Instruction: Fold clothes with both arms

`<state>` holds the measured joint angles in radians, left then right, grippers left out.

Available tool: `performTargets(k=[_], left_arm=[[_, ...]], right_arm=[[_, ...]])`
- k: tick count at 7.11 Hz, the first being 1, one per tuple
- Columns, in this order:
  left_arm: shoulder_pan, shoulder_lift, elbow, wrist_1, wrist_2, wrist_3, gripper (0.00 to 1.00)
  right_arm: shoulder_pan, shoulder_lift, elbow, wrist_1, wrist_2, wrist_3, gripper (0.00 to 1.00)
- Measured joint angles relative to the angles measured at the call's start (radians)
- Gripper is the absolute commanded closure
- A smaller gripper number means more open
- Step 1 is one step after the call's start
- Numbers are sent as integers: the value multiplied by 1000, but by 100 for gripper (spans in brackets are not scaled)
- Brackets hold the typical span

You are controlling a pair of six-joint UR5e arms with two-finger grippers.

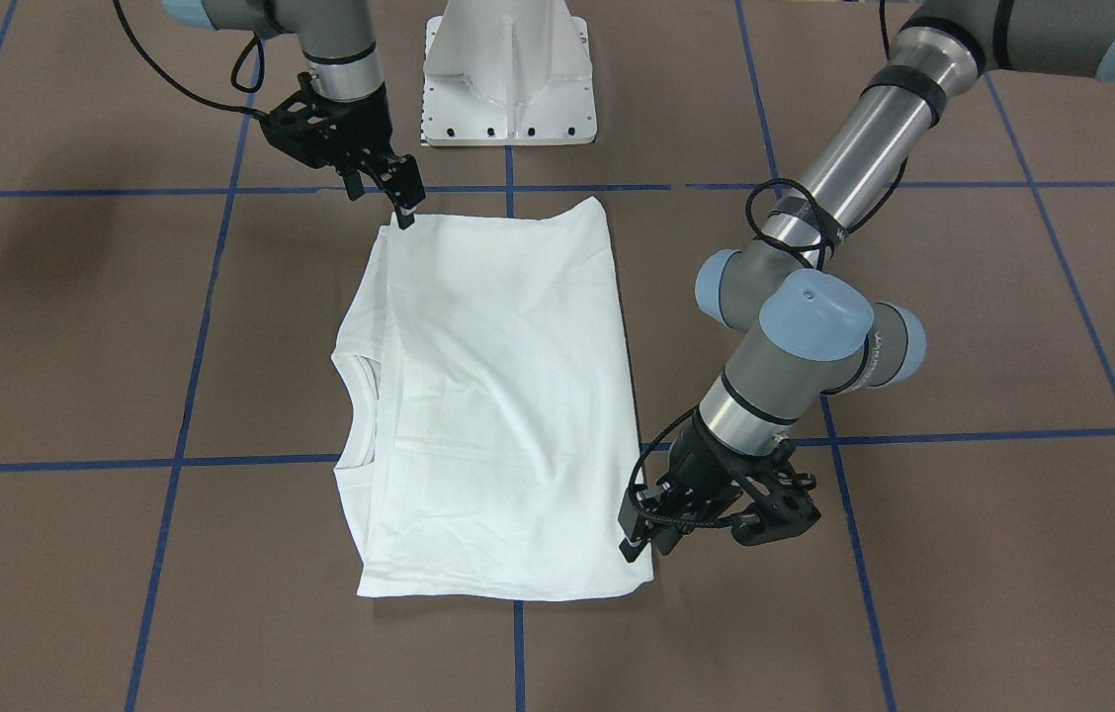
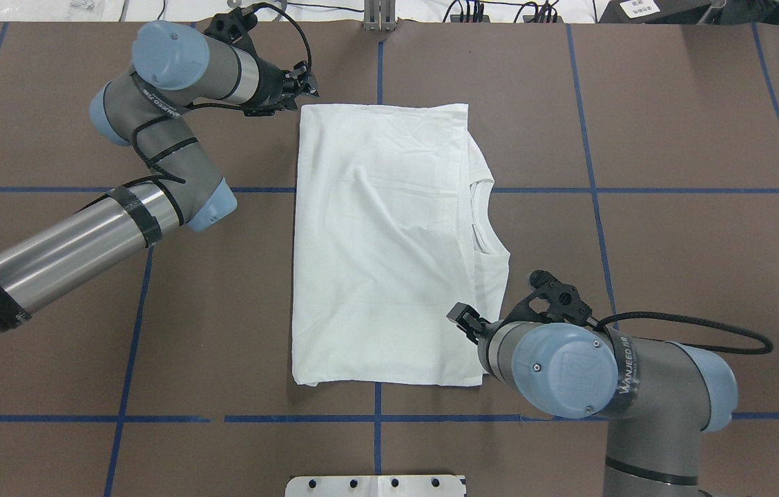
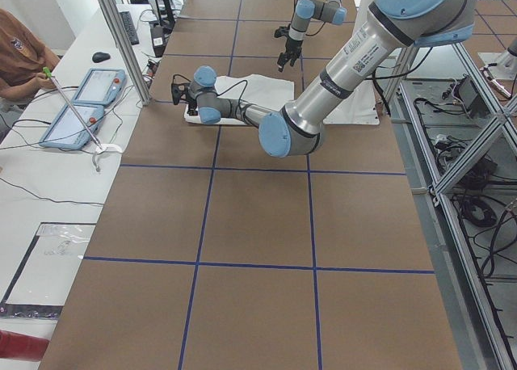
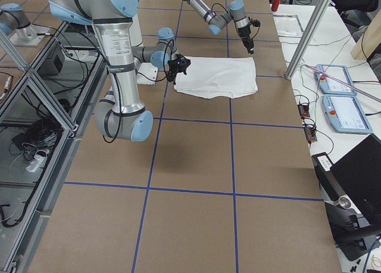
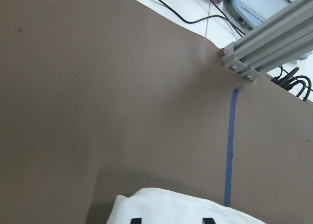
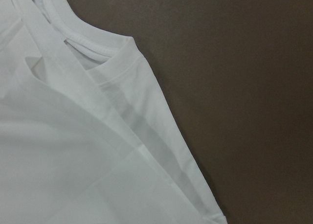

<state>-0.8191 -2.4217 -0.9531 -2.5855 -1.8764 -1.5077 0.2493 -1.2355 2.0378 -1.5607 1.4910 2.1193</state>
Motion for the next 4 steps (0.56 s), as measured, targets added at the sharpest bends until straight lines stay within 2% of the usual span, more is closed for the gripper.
performTargets(k=[3, 4], left_arm=[[0, 7, -10, 1, 0, -2, 46], [1, 8, -10, 1, 0, -2, 46]], right_arm=[[-17, 18, -66, 3, -19, 40, 2], [-20, 19, -81, 4, -18, 43, 7]])
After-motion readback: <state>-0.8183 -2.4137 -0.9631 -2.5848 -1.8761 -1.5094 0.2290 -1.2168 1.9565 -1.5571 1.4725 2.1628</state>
